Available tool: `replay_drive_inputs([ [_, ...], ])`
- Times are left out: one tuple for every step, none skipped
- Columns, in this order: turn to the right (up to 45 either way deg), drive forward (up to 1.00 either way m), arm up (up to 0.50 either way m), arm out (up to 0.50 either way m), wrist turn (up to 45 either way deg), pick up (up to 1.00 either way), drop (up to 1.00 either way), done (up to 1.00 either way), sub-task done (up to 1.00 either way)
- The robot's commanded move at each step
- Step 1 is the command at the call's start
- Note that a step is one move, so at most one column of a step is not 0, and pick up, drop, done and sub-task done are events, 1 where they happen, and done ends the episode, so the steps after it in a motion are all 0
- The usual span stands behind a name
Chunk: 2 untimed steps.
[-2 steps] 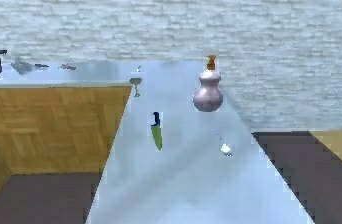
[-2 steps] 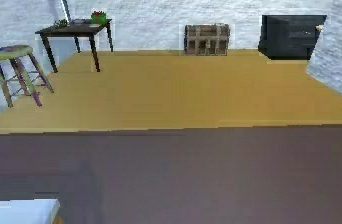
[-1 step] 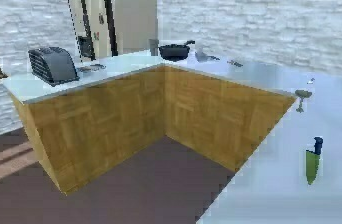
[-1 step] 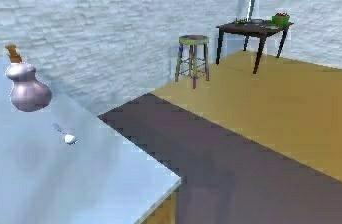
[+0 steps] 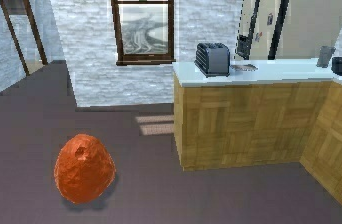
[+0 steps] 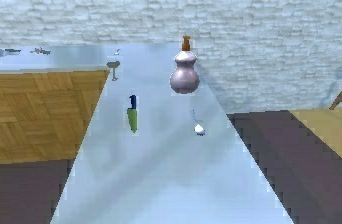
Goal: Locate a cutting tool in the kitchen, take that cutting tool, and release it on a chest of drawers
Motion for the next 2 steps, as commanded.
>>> replay_drive_inputs([
  [0.0, 0.00, 0.50, 0.00, 0.0, 0.00, 0.00, 0.00, 0.00],
  [0.0, 0.00, 0.38, 0.00, 0.0, 0.00, 0.00, 0.00, 0.00],
])
